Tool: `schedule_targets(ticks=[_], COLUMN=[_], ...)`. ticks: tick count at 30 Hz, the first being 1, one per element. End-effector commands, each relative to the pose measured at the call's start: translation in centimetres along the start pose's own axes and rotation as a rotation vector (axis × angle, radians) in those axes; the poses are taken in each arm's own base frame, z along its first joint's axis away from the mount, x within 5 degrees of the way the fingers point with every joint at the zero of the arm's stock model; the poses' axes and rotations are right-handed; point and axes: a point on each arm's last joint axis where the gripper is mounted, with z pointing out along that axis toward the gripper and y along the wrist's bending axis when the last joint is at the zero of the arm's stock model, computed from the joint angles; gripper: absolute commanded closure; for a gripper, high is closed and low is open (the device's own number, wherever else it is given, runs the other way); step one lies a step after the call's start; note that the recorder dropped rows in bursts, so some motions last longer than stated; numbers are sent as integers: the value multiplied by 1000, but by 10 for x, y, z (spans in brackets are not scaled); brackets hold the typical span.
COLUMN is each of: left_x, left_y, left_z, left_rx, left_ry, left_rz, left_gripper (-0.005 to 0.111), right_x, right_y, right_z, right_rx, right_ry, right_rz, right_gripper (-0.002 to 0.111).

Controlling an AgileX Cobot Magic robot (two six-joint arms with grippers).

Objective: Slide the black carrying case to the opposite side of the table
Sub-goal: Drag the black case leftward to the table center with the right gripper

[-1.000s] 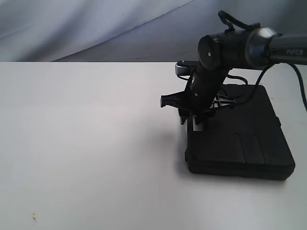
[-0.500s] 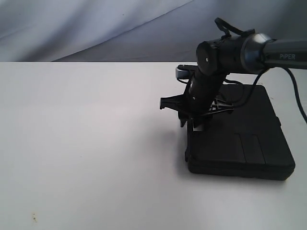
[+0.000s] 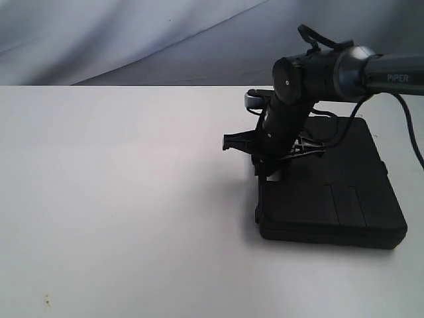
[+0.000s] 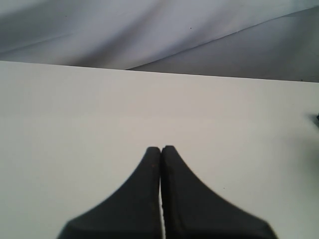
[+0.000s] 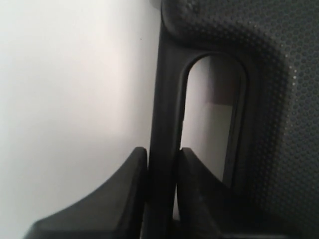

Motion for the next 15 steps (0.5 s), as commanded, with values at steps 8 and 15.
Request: schedule_targets(ticks=[8, 15], left_x=[1, 1], left_y=[0, 0], left_z=[0, 0], left_rx=[-3, -3], left_ry=[-2, -2], left_rz=[-2, -2], left_gripper=[107, 107], right_x=[2, 12], right_y=[33, 64], right_z=[-3, -5], right_rx=[-96, -204], right_ry=[-106, -138], right_rz=[-38, -7], right_gripper=[108, 108])
